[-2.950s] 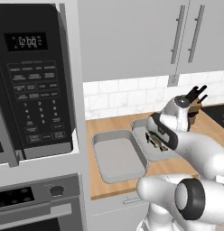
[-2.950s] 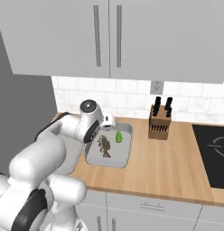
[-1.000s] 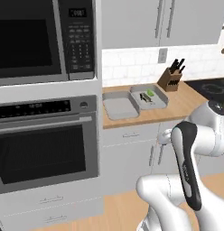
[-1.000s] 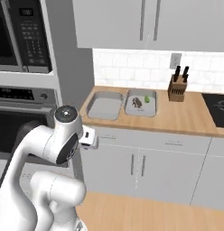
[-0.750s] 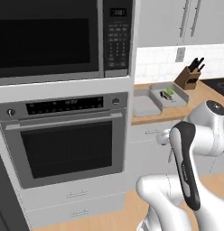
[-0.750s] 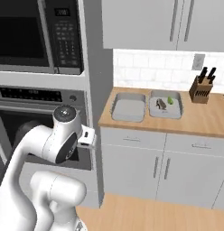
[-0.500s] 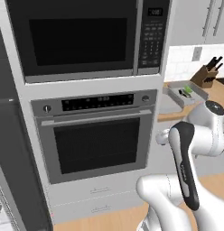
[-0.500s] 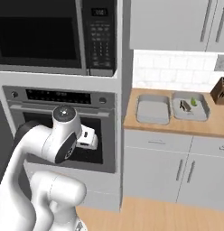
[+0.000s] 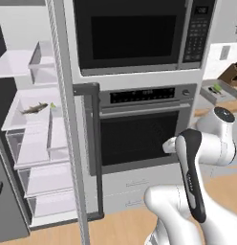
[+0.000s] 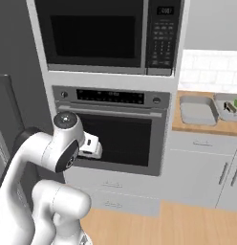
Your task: Place one lemon wedge and one fish in each tupperware on the nearby counter, to pack two identical lunches.
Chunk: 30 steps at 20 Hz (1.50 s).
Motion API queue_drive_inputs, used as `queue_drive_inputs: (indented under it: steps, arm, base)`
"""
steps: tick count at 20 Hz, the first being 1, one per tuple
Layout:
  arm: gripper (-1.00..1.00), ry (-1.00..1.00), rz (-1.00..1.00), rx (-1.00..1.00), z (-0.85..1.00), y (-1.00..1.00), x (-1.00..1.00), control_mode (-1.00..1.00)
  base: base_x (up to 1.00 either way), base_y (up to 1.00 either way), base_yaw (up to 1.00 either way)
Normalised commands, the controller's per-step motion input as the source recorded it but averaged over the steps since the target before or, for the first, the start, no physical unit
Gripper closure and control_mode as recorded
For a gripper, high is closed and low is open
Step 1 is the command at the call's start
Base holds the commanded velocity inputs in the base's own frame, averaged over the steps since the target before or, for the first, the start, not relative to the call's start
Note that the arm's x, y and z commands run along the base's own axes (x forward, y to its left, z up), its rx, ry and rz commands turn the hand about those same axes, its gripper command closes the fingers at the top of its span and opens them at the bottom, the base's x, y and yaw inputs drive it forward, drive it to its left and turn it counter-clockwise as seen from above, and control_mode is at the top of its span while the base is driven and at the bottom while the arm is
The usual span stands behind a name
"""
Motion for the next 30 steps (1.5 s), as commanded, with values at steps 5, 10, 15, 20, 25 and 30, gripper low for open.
queue_drive_inputs:
  steps: [5, 10, 15, 20, 25, 30]
  arm:
    - [-1.00, 0.00, 0.00, 0.00, 0.00, 0.00, 0.00, 1.00]
    - [-1.00, 0.00, 0.00, 0.00, 0.00, 0.00, 0.00, 1.00]
    - [-1.00, 0.00, 0.00, 0.00, 0.00, 0.00, 0.00, 1.00]
    - [-1.00, 0.00, 0.00, 0.00, 0.00, 0.00, 0.00, 1.00]
    - [-1.00, 0.00, 0.00, 0.00, 0.00, 0.00, 0.00, 1.00]
    - [-1.00, 0.00, 0.00, 0.00, 0.00, 0.00, 0.00, 1.00]
  base:
    - [-1.00, 0.01, 0.00]
    - [-0.94, 0.63, 0.00]
    - [-0.37, 1.00, 0.01]
    - [-0.09, 1.00, 0.00]
    - [-0.01, 1.00, 0.00]
    - [0.31, 0.76, -0.03]
